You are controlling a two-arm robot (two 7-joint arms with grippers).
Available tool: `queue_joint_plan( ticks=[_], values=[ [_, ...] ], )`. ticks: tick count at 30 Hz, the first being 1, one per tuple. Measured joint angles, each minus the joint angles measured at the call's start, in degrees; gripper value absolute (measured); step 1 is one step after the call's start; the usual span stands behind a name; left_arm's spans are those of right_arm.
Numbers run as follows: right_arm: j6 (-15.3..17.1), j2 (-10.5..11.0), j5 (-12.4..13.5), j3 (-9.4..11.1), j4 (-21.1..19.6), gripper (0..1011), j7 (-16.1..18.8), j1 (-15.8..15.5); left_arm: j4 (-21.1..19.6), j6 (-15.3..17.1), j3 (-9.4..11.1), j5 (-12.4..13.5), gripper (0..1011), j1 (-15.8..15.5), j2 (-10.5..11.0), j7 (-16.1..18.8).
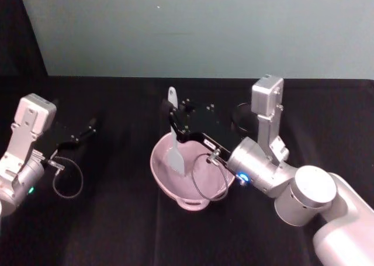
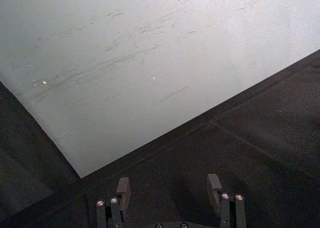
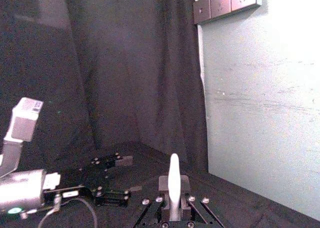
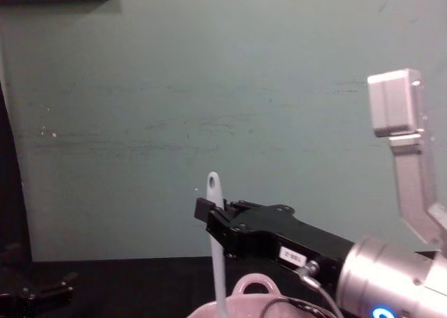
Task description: Use the one hand to pick up the spoon and stir the clear water in the bowl.
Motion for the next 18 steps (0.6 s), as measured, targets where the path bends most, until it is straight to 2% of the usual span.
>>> queue_joint_plan(
  ticks=[9,15,18],
  values=[
    [-3.7,-2.7,-2.6,-0.5,7.3,117,-1.5,4.2,0.0,0.0,0.0,0.0,1011,0.0,0.0,0.0],
    [-6.2,-3.5,-4.5,0.7,10.6,116,-2.9,5.7,0.0,0.0,0.0,0.0,1011,0.0,0.0,0.0],
    [-7.0,-3.5,-5.2,1.4,11.0,116,-3.6,5.8,0.0,0.0,0.0,0.0,1011,0.0,0.0,0.0]
  ],
)
